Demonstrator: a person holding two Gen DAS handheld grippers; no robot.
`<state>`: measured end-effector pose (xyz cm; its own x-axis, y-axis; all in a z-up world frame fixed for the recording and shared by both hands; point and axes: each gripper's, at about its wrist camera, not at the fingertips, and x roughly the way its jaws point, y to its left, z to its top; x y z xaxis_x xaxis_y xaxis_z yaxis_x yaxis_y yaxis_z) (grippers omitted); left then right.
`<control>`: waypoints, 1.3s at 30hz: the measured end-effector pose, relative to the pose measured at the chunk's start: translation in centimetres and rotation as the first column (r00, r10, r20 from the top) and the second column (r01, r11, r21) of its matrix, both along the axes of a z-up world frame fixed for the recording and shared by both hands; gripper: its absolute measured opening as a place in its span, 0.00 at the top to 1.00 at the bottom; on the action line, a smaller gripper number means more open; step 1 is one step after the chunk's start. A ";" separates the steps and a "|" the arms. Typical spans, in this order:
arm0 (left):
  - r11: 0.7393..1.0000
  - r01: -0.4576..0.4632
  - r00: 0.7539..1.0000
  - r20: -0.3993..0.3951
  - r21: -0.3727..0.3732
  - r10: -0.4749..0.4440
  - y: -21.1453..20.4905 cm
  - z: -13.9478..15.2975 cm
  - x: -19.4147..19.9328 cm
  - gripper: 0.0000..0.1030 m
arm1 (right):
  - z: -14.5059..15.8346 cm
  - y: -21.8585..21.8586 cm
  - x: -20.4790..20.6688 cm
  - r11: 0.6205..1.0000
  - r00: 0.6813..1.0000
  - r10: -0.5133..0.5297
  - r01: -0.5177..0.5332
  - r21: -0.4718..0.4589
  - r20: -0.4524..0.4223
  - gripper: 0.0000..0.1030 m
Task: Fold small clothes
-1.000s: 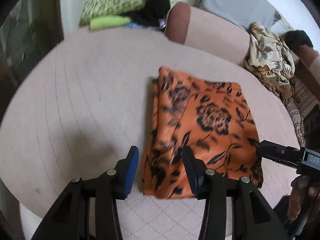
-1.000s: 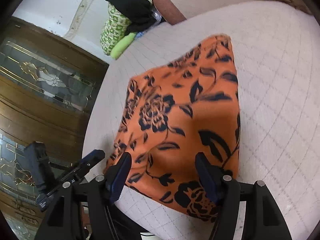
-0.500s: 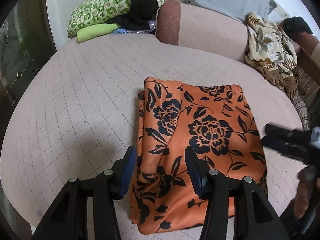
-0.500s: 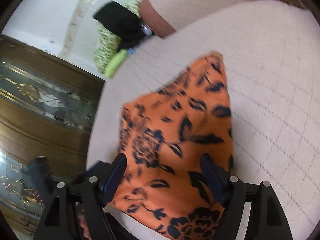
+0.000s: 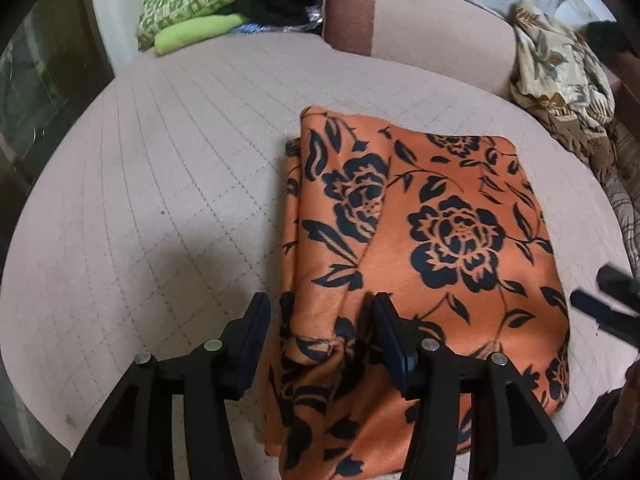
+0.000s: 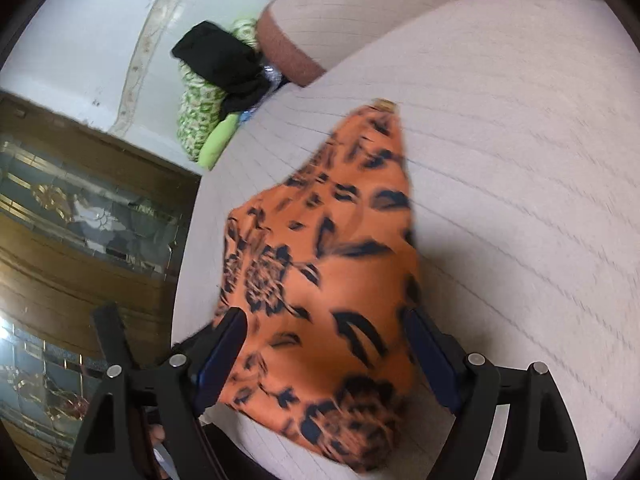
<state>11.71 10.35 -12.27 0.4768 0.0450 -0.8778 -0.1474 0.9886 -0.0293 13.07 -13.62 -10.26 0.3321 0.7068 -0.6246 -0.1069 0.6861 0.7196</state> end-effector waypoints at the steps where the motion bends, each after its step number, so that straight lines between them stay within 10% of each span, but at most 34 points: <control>1: 1.000 0.002 1.000 0.004 0.005 -0.002 -0.1 0.3 -0.2 0.48 | -0.6 -0.6 0.0 1.000 1.000 -0.012 0.012 0.002 -0.015 0.18; 11: 1.000 0.005 0.999 0.033 0.010 -0.006 -0.6 1.9 -2.2 0.48 | -1.2 -2.4 -2.0 0.999 0.998 -0.041 0.042 0.020 -0.040 0.18; 20: 0.932 -0.026 0.998 0.051 -0.362 0.048 5.1 0.5 -0.4 0.29 | -1.0 -1.0 2.1 1.000 0.999 -0.024 0.024 -0.003 -0.029 0.18; 26: 0.937 -0.009 1.000 -0.025 -0.349 0.001 5.0 -3.0 2.3 0.29 | -4.0 3.1 4.8 0.997 0.993 0.067 -0.069 -0.015 -0.100 0.19; 28: 0.933 0.023 0.999 -0.015 -0.359 -0.030 4.6 -2.9 2.4 0.48 | -4.2 4.8 4.7 0.990 0.990 0.119 -0.123 -0.067 -0.071 0.47; 31: 0.924 0.031 0.998 -0.031 -0.380 -0.046 4.4 -2.6 2.7 0.69 | -3.3 5.5 4.5 0.985 0.989 0.145 -0.148 -0.091 -0.040 0.63; 39: 0.919 0.144 0.985 0.147 -0.368 -0.096 0.3 4.9 0.3 0.75 | 4.3 2.3 3.0 0.987 0.982 0.137 -0.124 -0.105 0.129 0.66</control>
